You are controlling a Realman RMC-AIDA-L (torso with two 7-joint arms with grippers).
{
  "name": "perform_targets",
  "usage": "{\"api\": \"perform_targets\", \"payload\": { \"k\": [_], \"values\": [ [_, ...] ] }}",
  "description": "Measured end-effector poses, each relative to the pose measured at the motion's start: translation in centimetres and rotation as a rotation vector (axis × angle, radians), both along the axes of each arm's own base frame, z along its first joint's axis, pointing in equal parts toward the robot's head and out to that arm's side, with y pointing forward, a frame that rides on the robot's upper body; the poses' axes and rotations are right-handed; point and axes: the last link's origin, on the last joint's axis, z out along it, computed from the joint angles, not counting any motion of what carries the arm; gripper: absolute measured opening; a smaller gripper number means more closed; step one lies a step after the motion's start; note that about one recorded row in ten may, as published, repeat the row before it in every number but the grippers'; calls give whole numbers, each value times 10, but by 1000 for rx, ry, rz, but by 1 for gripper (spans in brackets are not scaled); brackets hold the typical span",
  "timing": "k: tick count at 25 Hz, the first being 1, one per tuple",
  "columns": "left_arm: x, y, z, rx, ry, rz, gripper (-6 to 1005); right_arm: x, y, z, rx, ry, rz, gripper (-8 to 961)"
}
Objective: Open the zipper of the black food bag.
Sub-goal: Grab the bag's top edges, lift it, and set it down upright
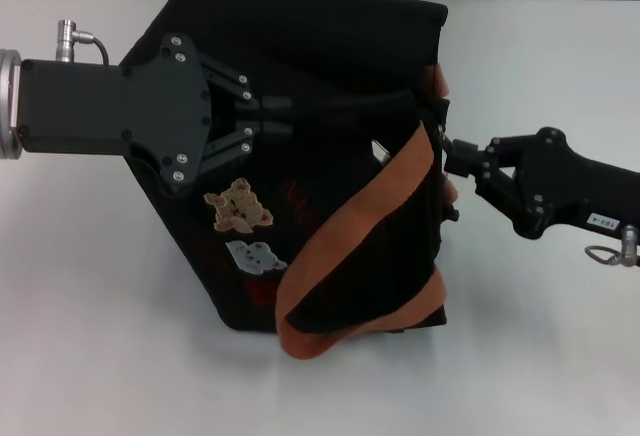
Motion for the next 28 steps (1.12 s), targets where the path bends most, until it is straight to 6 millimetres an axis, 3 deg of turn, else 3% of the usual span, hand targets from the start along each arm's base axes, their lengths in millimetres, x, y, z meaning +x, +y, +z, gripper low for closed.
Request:
{"api": "perform_targets", "payload": {
  "k": [13, 22, 28],
  "values": [
    [0, -1, 5, 12, -23, 2, 120, 5, 7, -2, -195, -110, -109, 14],
    [-13, -1, 30, 87, -152, 65, 127, 22, 9, -10, -244, -222, -206, 17],
    [-18, -2, 35, 107, -166, 81, 132, 26, 8, -11, -243, -231, -234, 19]
  ]
}}
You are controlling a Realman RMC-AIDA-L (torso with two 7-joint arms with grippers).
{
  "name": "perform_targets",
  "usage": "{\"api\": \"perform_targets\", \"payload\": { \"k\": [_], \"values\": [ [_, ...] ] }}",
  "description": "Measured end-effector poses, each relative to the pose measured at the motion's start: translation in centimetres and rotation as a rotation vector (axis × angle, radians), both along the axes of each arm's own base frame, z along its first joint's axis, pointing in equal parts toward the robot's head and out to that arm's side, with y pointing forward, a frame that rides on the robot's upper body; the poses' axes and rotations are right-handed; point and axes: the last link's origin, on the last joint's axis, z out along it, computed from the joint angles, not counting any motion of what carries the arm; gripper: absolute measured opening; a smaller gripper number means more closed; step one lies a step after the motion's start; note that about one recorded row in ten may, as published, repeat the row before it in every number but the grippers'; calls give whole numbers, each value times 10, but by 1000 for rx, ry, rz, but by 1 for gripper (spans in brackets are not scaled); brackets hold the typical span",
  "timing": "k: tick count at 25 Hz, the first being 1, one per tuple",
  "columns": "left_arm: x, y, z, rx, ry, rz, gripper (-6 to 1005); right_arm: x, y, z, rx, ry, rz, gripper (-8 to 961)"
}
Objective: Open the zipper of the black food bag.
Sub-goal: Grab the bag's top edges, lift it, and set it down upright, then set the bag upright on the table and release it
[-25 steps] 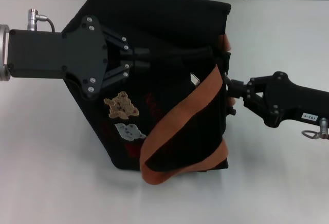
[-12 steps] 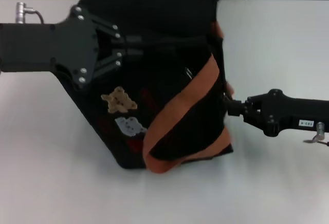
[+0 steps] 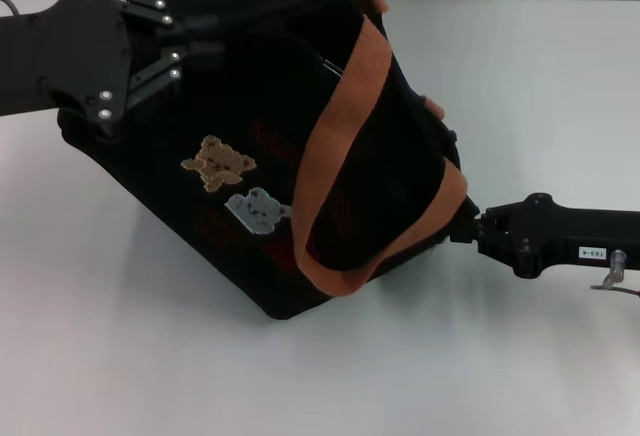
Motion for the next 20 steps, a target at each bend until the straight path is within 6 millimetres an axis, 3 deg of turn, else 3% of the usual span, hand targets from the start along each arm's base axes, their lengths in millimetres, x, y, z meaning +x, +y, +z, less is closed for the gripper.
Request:
{"api": "perform_targets", "payload": {
  "k": [7, 11, 13, 14, 15, 20],
  "values": [
    [-12, -4, -3, -6, -22, 37, 138, -3, 5, 10, 79, 93, -37, 22],
    [-36, -13, -6, 18, -61, 103, 141, -2, 3, 23, 166, 193, -69, 23],
    [-58, -21, -10, 53, -109, 176, 143, -2, 0, 30, 213, 241, -70, 24],
    [-77, -28, -15, 89, -141, 235, 144, -1, -5, 36, 264, 291, -66, 216],
    [-77, -28, -15, 89, -141, 235, 145, -1, -5, 36, 264, 291, -66, 236],
    [-117, -52, -40, 168, -210, 376, 149, 5, -15, 49, 386, 372, -73, 335]
  ]
}}
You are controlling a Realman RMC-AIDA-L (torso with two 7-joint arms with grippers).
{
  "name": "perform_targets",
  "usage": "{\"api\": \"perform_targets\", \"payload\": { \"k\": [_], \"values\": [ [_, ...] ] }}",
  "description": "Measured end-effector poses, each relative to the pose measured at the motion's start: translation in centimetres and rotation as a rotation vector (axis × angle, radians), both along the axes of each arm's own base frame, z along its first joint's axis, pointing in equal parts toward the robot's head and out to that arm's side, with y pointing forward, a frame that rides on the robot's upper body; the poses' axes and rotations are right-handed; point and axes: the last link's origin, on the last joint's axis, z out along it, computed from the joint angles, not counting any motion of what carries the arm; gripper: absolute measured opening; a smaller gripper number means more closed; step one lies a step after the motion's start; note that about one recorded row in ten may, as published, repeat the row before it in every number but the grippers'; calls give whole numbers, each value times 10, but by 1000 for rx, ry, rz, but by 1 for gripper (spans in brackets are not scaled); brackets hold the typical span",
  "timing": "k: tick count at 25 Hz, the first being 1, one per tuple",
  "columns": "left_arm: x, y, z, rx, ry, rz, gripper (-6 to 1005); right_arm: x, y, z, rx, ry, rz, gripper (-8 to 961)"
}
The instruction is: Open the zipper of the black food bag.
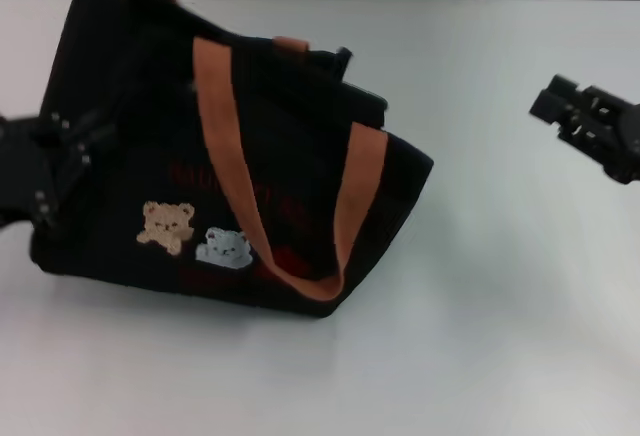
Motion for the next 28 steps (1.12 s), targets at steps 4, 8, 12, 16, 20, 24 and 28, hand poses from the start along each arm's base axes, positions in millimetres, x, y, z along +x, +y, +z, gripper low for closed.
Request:
{"api": "perform_targets", "payload": {
  "k": [4, 8, 12, 16, 20, 24, 28],
  "values": [
    [-11, -16, -32, 48, -17, 58, 152, -1, -2, 1, 23, 24, -1, 414],
    [-6, -16, -57, 70, -58, 69, 155, -3, -2, -1, 26, 36, 2, 534],
    [14, -12, -83, 94, -127, 49, 159, -2, -5, -2, 30, 59, -6, 655],
    [37, 3, -104, 79, -185, 56, 162, 8, -15, 6, 89, 137, -63, 655],
    [55, 25, -122, 47, -219, 124, 165, 17, -29, 17, 171, 200, -93, 655],
    [63, 37, -134, -46, -230, 177, 169, 18, -33, 20, 184, 209, -91, 655],
    [58, 38, -130, -103, -259, 207, 172, 22, -35, 20, 193, 212, -109, 655]
  ]
}}
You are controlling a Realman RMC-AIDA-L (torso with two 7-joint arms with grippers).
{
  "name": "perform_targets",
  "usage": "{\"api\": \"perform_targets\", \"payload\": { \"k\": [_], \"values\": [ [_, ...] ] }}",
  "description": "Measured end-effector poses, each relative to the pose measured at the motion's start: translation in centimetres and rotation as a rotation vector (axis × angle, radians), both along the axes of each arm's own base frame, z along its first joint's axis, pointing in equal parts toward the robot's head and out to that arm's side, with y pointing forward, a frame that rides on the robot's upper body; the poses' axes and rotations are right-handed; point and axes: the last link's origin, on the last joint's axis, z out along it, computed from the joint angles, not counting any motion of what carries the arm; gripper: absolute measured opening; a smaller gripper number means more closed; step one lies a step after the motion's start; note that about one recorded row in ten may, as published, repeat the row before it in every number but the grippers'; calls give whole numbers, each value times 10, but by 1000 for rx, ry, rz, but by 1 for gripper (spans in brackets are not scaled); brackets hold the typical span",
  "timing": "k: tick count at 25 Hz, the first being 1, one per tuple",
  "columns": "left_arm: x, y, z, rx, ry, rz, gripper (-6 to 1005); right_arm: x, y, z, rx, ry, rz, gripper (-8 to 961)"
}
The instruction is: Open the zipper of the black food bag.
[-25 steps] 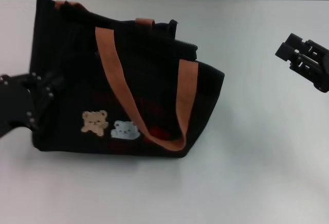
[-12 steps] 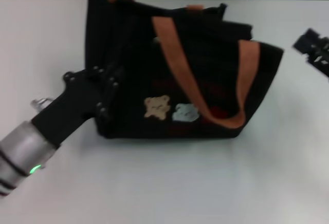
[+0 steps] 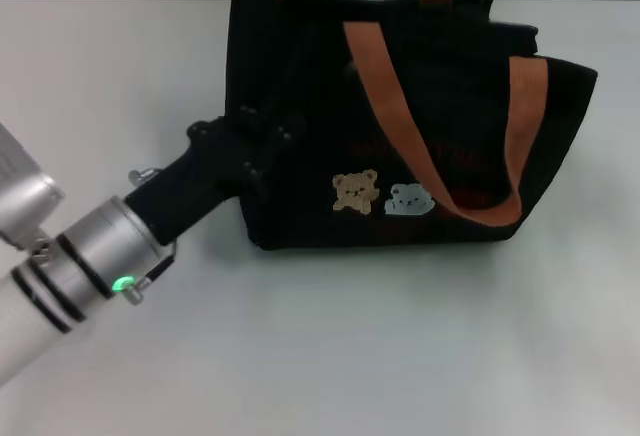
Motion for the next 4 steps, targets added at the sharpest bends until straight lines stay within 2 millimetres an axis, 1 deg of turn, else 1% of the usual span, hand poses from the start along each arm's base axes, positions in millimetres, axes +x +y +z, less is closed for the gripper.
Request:
{"api": "perform_targets", "payload": {
  "k": [2, 4],
  "values": [
    [-8, -3, 12, 3, -35, 8, 172, 1, -1, 1, 9, 1, -7, 655],
    [-17, -8, 28, 11, -71, 7, 172, 2, -1, 1, 10, 1, -9, 655]
  ]
}}
